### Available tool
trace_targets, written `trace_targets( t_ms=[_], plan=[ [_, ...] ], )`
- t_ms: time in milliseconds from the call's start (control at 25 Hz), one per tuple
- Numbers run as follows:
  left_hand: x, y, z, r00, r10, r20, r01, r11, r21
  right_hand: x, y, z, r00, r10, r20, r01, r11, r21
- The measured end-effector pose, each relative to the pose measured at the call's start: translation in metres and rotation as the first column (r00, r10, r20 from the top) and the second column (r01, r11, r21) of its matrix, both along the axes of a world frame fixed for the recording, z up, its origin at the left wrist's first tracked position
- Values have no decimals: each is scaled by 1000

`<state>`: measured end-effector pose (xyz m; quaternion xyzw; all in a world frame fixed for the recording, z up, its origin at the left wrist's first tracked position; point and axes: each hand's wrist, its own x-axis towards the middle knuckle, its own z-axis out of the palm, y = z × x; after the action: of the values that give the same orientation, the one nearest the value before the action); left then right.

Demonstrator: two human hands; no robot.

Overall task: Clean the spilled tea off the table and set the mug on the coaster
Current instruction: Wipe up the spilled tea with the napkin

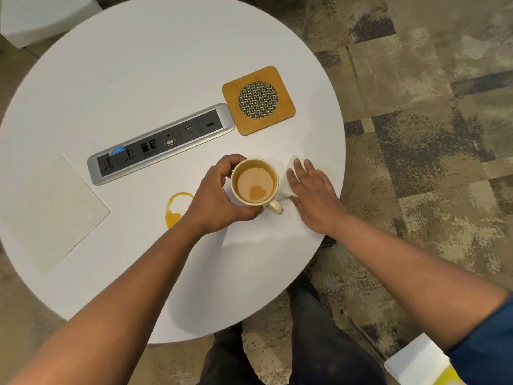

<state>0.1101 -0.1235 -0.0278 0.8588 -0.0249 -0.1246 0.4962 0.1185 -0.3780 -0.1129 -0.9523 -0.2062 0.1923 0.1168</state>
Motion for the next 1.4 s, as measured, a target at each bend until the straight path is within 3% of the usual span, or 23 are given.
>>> trace_targets(
  t_ms=[200, 280, 360, 400, 440, 480, 520, 560, 600, 640, 760, 840, 920, 1000, 1120, 1400],
  plan=[
    [-1, 0, 2, 1000, 4, 7, -4, 1000, 1, -28, 11, 4, 999, 46, -11, -46, 998, 39],
    [-2, -1, 3, 1000, 3, 13, -3, 1000, 4, -39, 15, 10, 996, 52, -76, -41, 989, 141],
    [-3, -2, 5, 1000, 6, 25, -5, 1000, -6, -39, 16, 22, 959, -75, -272, 169, 925, 341],
    [-3, -1, 7, 999, 9, 31, -9, 1000, -9, -33, 16, 29, 899, -186, -396, 362, 824, 436],
    [-3, -1, 8, 999, 11, 36, -11, 1000, -9, -25, 15, 36, 814, -295, -501, 555, 648, 521],
    [-3, -1, 10, 999, 12, 41, -11, 1000, -9, -15, 13, 41, 695, -388, -605, 719, 400, 569],
    [-2, -1, 11, 999, 11, 45, -10, 1000, -8, -6, 9, 47, 574, -437, -693, 807, 155, 570],
    [-2, -1, 12, 999, 9, 48, -8, 1000, -6, 3, 4, 49, 475, -448, -757, 840, -23, 541],
    [-1, -1, 13, 999, 5, 49, -5, 1000, -4, 11, -2, 48, 426, -461, -778, 847, -98, 522],
    [-1, -2, 13, 999, 3, 49, -3, 1000, -3, 17, -6, 49, 434, -498, -751, 847, -60, 529],
    [-2, -3, 11, 999, 1, 46, -1, 1000, -3, 23, -18, 32, 660, -657, -364, 719, 413, 559],
    [-4, -4, 10, 999, 3, 41, -2, 1000, -4, 21, -26, 17, 768, -639, -46, 580, 662, 474],
    [-5, -6, 8, 999, 4, 34, -4, 1000, -4, 14, -31, 9, 825, -535, 183, 475, 831, 289],
    [-6, -7, 8, 1000, 5, 26, -5, 1000, -10, 8, -32, 9, 859, -441, 259, 428, 897, 108],
    [-6, -7, 7, 1000, -5, 19, 5, 1000, -8, 5, -28, 14, 900, -370, 232, 379, 925, 5],
    [-5, -5, 4, 1000, -3, 18, 4, 1000, -10, 17, -8, 10, 913, -388, 129, 381, 921, 76]
  ],
)
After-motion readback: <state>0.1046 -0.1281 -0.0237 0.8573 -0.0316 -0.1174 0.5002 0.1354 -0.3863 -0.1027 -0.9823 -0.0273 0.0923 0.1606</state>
